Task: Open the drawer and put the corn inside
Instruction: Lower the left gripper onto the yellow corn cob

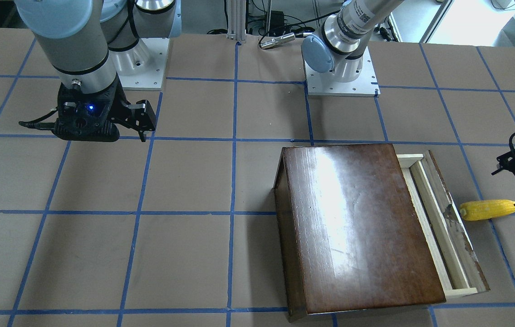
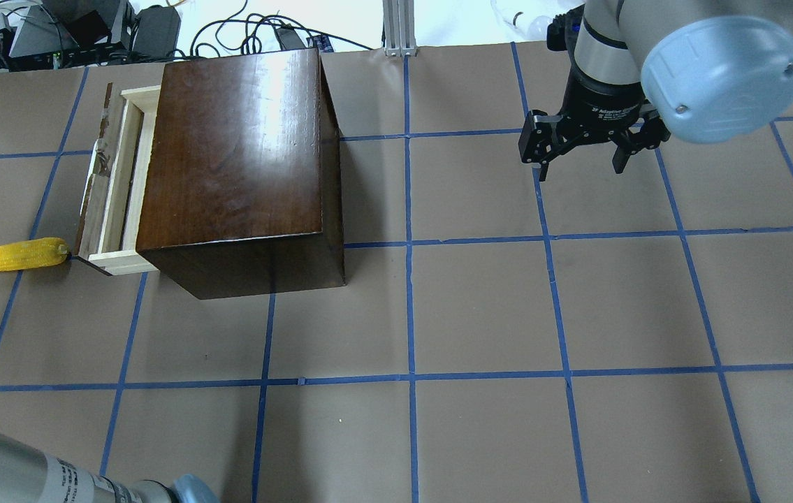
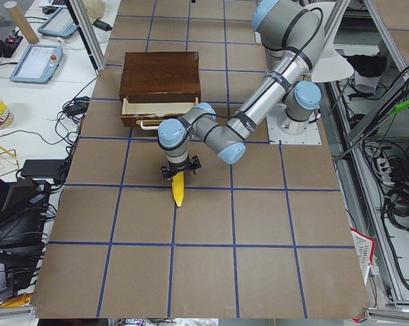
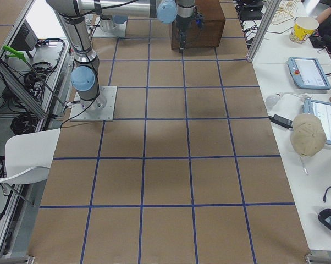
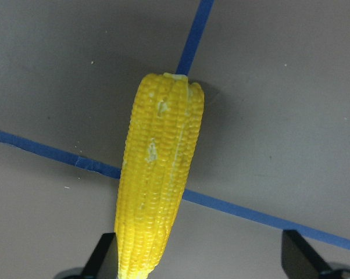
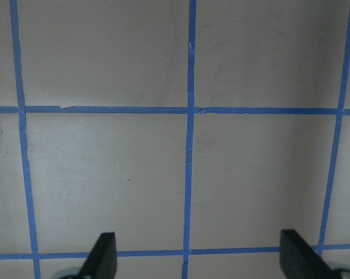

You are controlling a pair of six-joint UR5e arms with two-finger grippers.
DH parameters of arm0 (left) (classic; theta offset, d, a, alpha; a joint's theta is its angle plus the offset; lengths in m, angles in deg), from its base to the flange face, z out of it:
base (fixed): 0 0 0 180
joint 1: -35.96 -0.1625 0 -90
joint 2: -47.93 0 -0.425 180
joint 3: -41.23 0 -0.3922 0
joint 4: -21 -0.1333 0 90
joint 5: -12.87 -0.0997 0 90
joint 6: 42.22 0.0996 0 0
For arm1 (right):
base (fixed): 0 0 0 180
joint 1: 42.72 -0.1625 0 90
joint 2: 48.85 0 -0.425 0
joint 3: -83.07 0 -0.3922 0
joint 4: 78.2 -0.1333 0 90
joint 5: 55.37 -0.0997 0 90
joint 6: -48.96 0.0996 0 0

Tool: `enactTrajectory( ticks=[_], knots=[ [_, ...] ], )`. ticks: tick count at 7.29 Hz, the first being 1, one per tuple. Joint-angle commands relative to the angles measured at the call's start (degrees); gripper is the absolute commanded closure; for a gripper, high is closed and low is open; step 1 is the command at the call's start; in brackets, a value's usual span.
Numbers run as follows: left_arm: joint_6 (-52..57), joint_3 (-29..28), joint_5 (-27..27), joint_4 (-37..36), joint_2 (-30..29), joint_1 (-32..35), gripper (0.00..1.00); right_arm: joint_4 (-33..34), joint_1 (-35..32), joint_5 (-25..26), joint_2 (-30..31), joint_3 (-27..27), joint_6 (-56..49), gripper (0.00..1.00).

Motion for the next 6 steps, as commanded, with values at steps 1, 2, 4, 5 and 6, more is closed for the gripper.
enactTrajectory(
  ticks=[1, 2, 4, 5, 6],
  knots=[
    [3.98, 0.37, 3.45, -4.81, -1.84, -0.17, 0.00, 0.08, 0.00, 0.00, 0.01, 0.00, 0.00, 0.00],
    [4.17, 0.98, 3.73, -5.80, -2.55, -0.17, 0.00, 0.00, 0.00, 0.00, -0.07, 0.00, 0.00, 0.00],
    [3.38, 2.30, 3.82, -7.56, -2.90, -0.17, 0.00, 0.08, 0.00, 0.00, 0.01, 0.00, 0.00, 0.00],
    [3.47, 2.91, 3.82, -8.96, -3.25, -0.17, 0.00, 0.00, 0.00, 0.00, -0.07, 0.00, 0.00, 0.00],
    [3.38, 2.92, 3.82, -9.93, -4.04, -0.17, 0.00, 0.00, 0.00, 0.00, -0.08, 0.00, 0.00, 0.00]
  ],
)
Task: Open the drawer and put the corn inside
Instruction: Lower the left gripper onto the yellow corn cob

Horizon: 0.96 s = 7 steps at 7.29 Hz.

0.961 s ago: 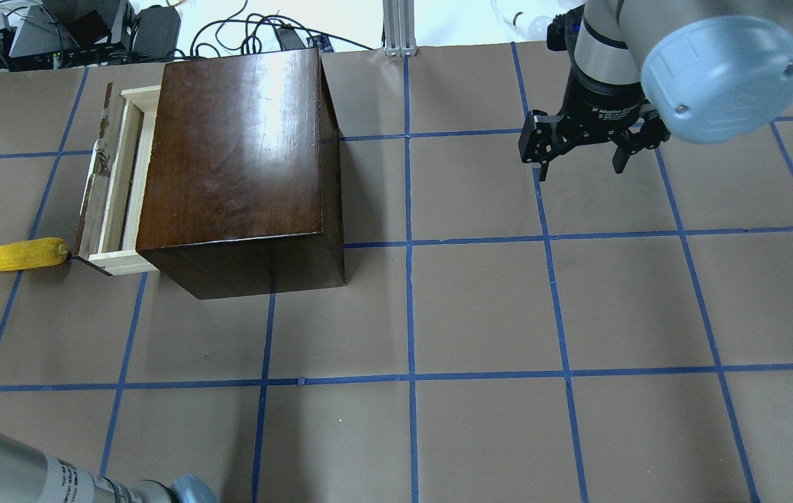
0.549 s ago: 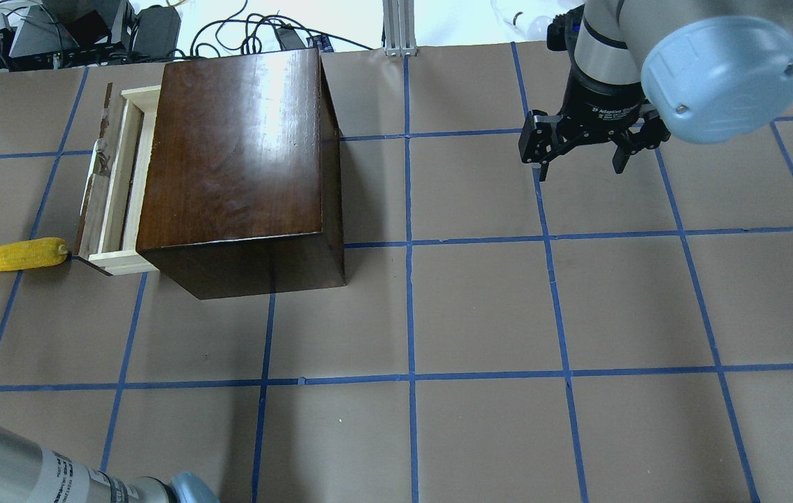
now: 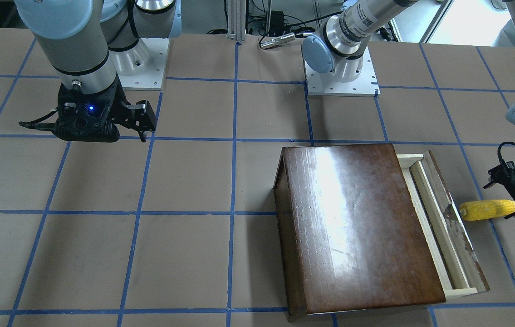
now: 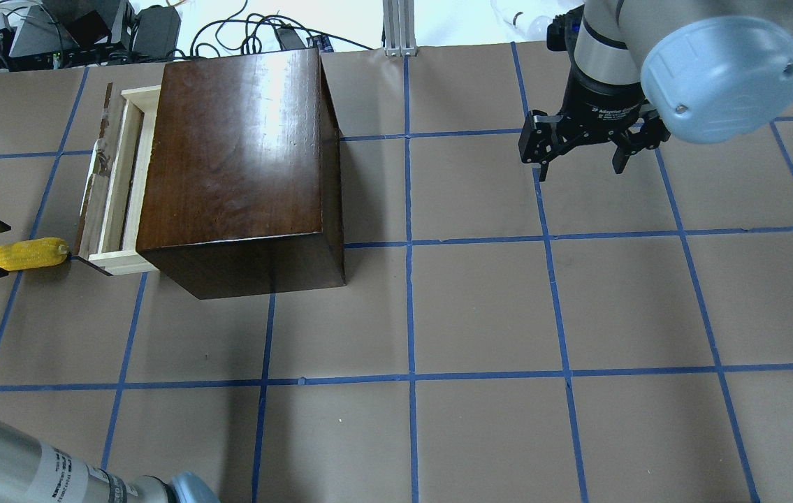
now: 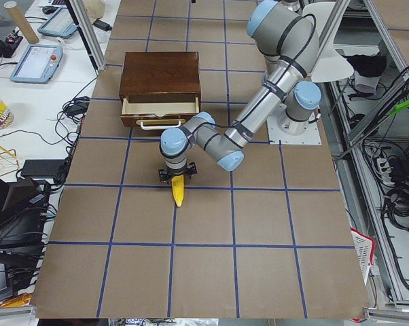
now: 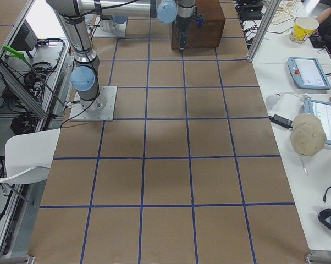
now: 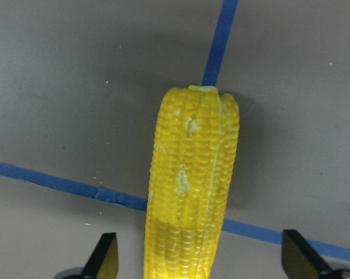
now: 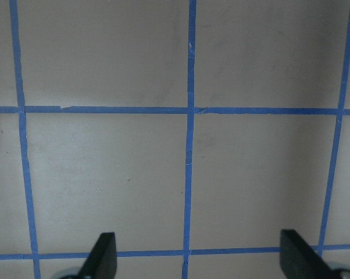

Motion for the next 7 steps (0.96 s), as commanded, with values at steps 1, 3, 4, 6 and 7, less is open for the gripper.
enactTrajectory(
  ticks=[1, 3, 4, 6, 7],
  knots=[
    [-0.06, 0.56, 0.28, -2.31, -1.45, 0.09, 0.00, -0.02, 0.00, 0.00, 0.06, 0.00, 0.00, 0.00],
    [0.20, 1.35, 2.65, -5.12, -1.72, 0.09, 0.00, -0.02, 0.00, 0.00, 0.06, 0.00, 0.00, 0.00],
    [0.99, 1.52, 2.66, -5.22, -1.55, 0.00, 0.13, 0.06, 0.00, 0.00, 0.06, 0.00, 0.00, 0.00],
    [2.05, 1.52, 2.66, -6.10, -1.63, 0.09, 0.54, -0.02, 0.00, 0.00, -0.03, 0.00, 0.00, 0.00],
    [2.05, 1.53, 2.74, -6.10, -1.64, 0.00, 0.71, -0.02, 0.00, 0.00, -0.03, 0.00, 0.00, 0.00]
  ],
)
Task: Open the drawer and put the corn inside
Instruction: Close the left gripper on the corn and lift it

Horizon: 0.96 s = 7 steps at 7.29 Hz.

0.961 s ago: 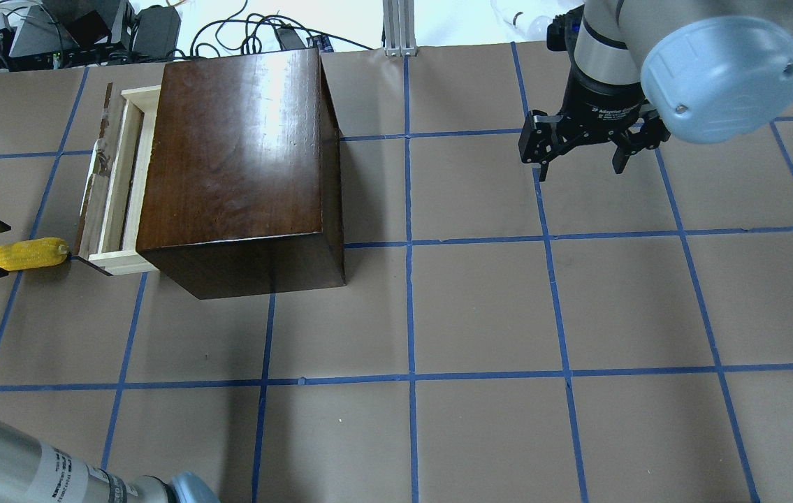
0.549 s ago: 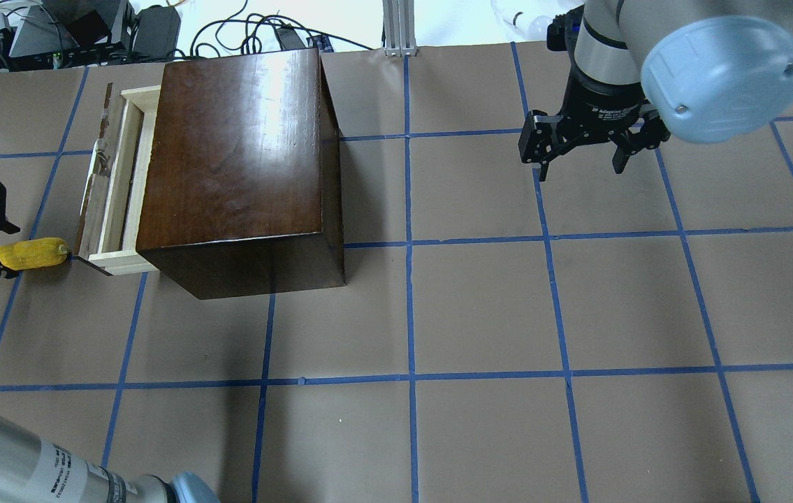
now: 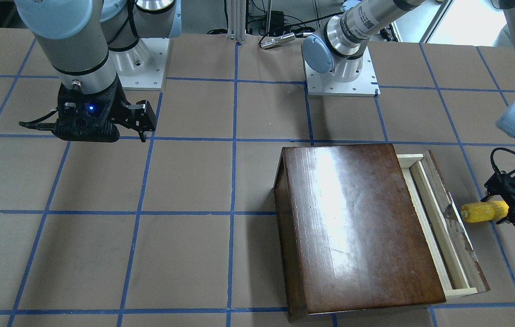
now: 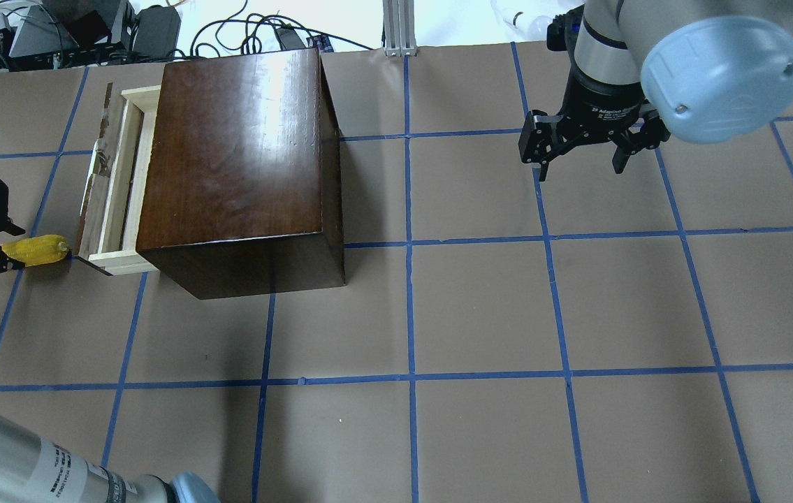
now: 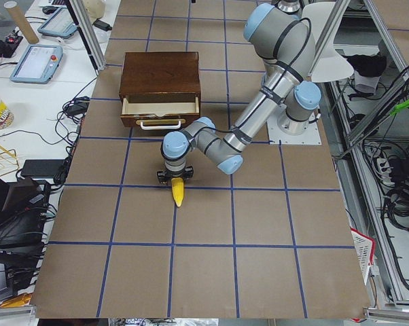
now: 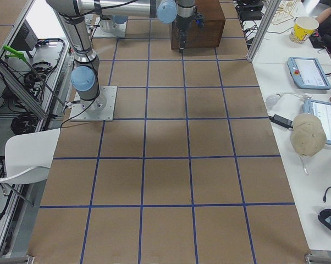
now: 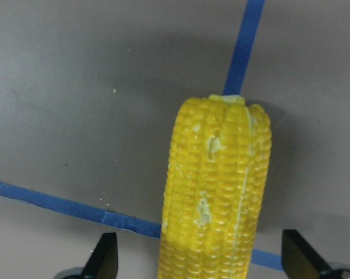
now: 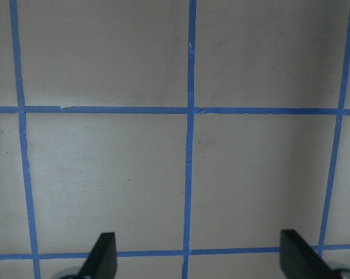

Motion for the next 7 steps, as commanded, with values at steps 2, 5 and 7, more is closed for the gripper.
enactTrajectory(
  ticks=[2, 5, 7],
  knots=[
    [0.26, 0.04, 0.19, -0.24, 0.04, -0.03, 1.00, -0.03, 0.00, 0.00, -0.01, 0.00, 0.00, 0.00],
    [0.26, -0.31, 0.01, 0.28, 1.71, -0.03, 1.00, -0.03, 0.00, 0.00, -0.01, 0.00, 0.00, 0.00],
    [-2.45, -1.10, -0.16, 0.81, 4.16, 0.58, 1.00, -0.03, 0.00, 0.00, 0.07, 0.00, 0.00, 0.00]
  ],
)
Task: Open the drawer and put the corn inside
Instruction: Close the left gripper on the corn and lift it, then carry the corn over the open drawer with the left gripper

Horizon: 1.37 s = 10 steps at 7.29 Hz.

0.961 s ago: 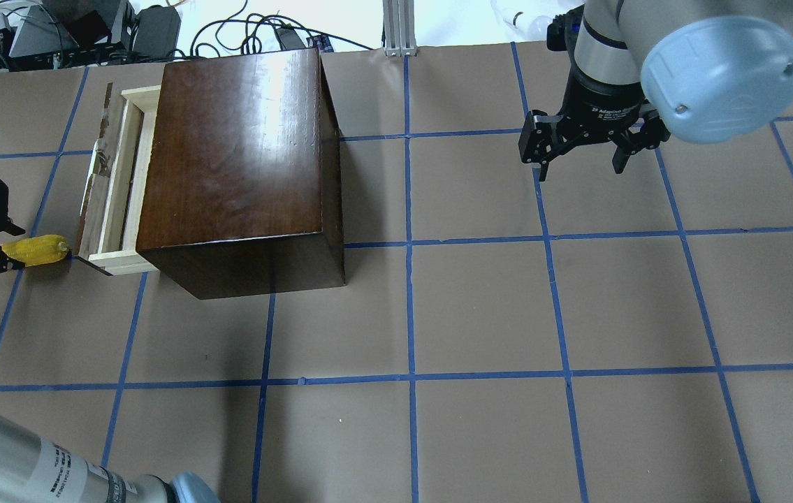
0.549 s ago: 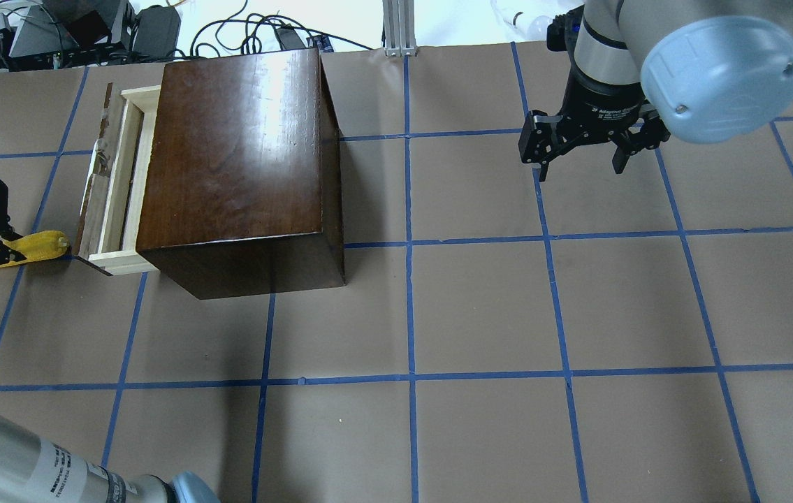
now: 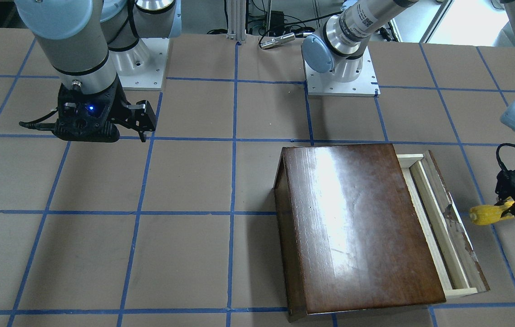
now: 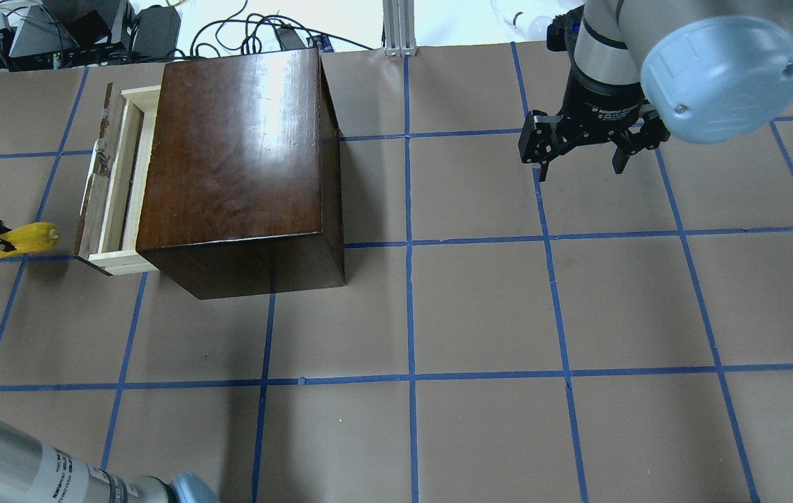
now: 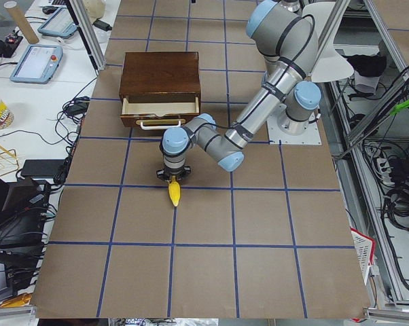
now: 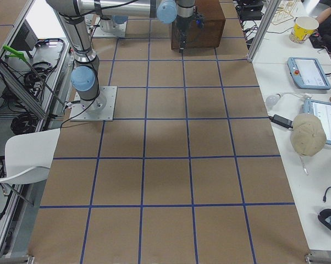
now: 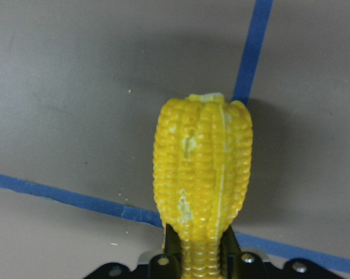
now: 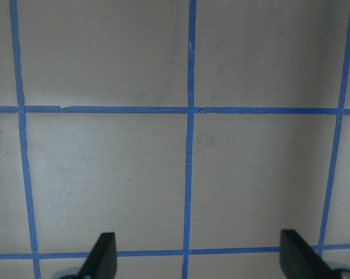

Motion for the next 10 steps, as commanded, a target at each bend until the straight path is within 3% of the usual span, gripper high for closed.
enactTrajectory(
  ticks=[1, 3, 5, 6, 7, 10],
  knots=[
    [-10.57, -0.91, -0.78, 2.10, 3.78, 0.34, 1.00, 0.00, 0.00, 0.00, 0.06, 0.00, 0.00, 0.00],
    [-20.02, -6.68, 0.87, 10.34, 6.60, 2.43, 1.00, 0.00, 0.00, 0.00, 0.06, 0.09, 0.00, 0.00],
    [-36.77, -15.73, 0.44, 24.47, 8.98, 6.38, 1.00, 0.00, 0.00, -0.09, 0.06, 0.00, 0.00, 0.00],
    [-42.41, -18.90, 0.36, 27.83, 9.34, 9.54, 1.00, 0.00, 0.00, -0.09, -0.03, 0.00, 0.00, 0.00],
    [-51.87, -21.37, 0.09, 30.91, 9.69, 12.87, 1.00, 0.00, 0.00, -0.17, -0.03, 0.00, 0.00, 0.00],
    [-78.24, -22.01, -2.28, 31.20, 9.25, 19.74, 1.00, 0.00, 0.00, -0.09, -0.03, 0.09, 0.00, 0.00]
  ],
)
